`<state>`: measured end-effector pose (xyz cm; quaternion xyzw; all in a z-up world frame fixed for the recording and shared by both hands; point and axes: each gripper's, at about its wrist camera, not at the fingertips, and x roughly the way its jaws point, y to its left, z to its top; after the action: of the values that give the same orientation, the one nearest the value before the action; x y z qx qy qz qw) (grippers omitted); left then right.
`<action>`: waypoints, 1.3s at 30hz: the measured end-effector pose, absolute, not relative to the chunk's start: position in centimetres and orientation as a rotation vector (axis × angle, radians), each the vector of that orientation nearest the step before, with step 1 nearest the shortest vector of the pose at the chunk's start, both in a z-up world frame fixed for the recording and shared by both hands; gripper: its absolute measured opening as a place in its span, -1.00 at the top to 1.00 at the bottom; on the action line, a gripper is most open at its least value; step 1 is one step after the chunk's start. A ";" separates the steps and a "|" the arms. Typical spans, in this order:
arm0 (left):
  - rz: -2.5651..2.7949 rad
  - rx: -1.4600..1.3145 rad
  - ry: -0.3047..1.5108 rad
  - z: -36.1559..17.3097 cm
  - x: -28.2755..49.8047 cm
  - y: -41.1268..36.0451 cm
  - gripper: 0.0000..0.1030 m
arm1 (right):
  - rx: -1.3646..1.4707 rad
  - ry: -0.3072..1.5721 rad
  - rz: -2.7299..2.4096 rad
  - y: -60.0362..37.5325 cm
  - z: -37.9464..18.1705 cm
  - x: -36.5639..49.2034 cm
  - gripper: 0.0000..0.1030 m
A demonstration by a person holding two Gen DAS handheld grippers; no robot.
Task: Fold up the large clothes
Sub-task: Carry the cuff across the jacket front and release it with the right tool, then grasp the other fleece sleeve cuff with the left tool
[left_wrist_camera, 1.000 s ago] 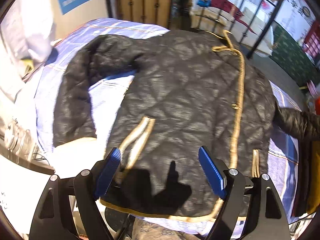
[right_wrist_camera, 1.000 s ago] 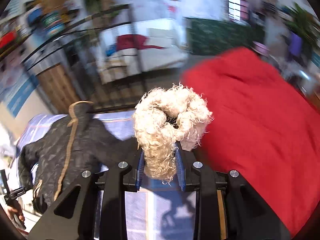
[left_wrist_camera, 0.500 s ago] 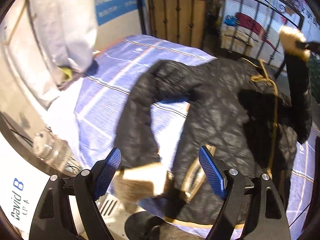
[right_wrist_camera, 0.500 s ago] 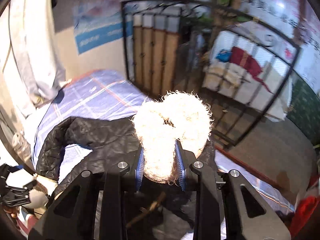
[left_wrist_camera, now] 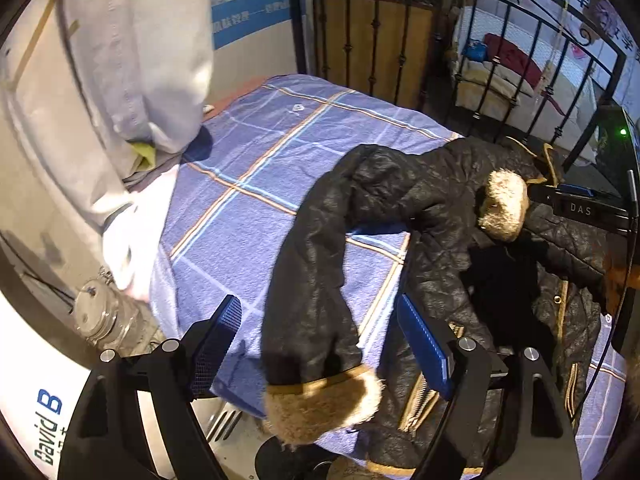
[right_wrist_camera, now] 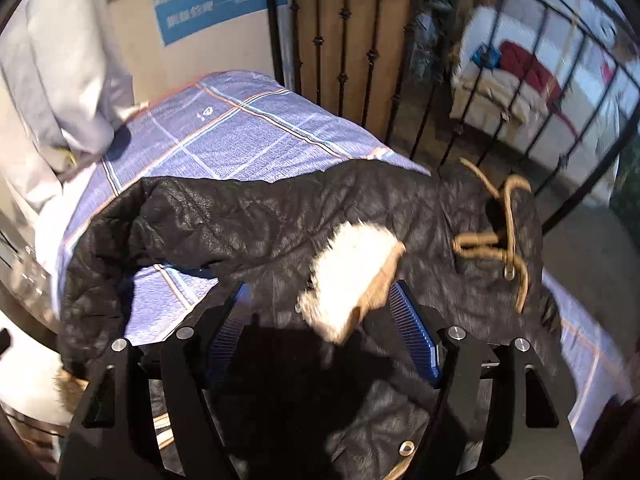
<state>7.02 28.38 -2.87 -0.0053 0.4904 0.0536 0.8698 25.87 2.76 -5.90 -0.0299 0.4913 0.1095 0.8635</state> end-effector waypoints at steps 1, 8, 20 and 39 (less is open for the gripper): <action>0.080 -0.007 1.025 -3.1 7.8 27.3 -0.53 | -0.011 1.042 0.210 1.1 -5.8 25.2 -0.40; -0.233 0.022 1.017 -4.1 14.6 16.3 -0.53 | 0.269 1.088 -0.029 -13.8 -6.5 20.1 -0.40; -0.205 0.041 1.096 -9.9 25.9 8.8 -0.53 | 0.870 1.103 -0.236 -28.6 -12.7 11.7 -0.40; -0.235 -0.027 1.099 -10.2 27.9 9.8 0.68 | 0.660 1.109 -0.234 -26.7 -11.1 13.1 -0.40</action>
<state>27.86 9.81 -10.20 -0.0127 0.5211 -0.1116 0.8461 13.06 -26.74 -11.15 0.3069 0.5156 -0.1089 0.7926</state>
